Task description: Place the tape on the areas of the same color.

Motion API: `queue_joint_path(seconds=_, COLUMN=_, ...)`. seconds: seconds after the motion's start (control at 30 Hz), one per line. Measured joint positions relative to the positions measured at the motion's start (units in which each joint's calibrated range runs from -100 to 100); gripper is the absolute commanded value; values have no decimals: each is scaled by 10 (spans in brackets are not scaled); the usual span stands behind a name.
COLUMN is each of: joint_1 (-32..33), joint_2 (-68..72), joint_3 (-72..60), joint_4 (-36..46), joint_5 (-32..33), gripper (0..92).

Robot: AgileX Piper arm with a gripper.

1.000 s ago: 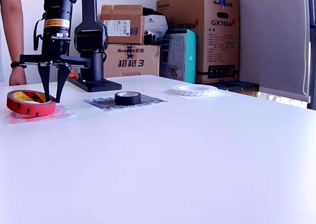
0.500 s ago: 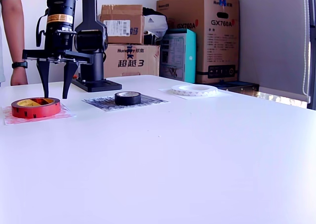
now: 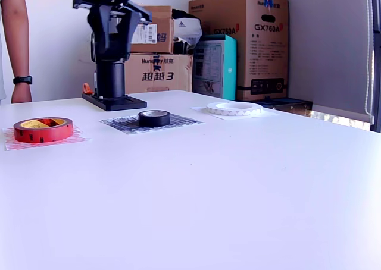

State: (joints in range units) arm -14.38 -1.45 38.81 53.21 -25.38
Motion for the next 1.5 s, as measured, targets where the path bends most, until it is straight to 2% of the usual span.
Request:
queue_joint_path(seconds=0.2, joint_1=83, joint_2=-115, joint_3=42, joint_4=78, joint_5=35, gripper=428)
queue_joint_path(seconds=0.27, joint_1=106, joint_2=-149, joint_3=48, joint_4=87, joint_5=41, gripper=362)
queue_joint_path(seconds=0.47, joint_1=162, joint_2=-259, joint_3=54, joint_4=81, joint_5=43, gripper=60)
queue_joint_path(seconds=0.53, joint_1=172, joint_2=-292, joint_3=64, joint_4=65, joint_5=43, gripper=0)
queue_joint_path(seconds=0.77, joint_1=181, joint_2=-432, joint_3=146, joint_4=-42, joint_5=22, gripper=0)
queue_joint_path(seconds=1.1, joint_1=197, joint_2=-692, joint_3=357, joint_4=-267, joint_5=-67, gripper=0)
queue_joint_path(seconds=1.27, joint_1=198, joint_2=-826, joint_3=446, joint_4=-321, joint_5=-78, gripper=0)
queue_joint_path(seconds=1.5, joint_1=214, joint_2=-942, joint_3=526, joint_4=-365, joint_5=-78, gripper=0)
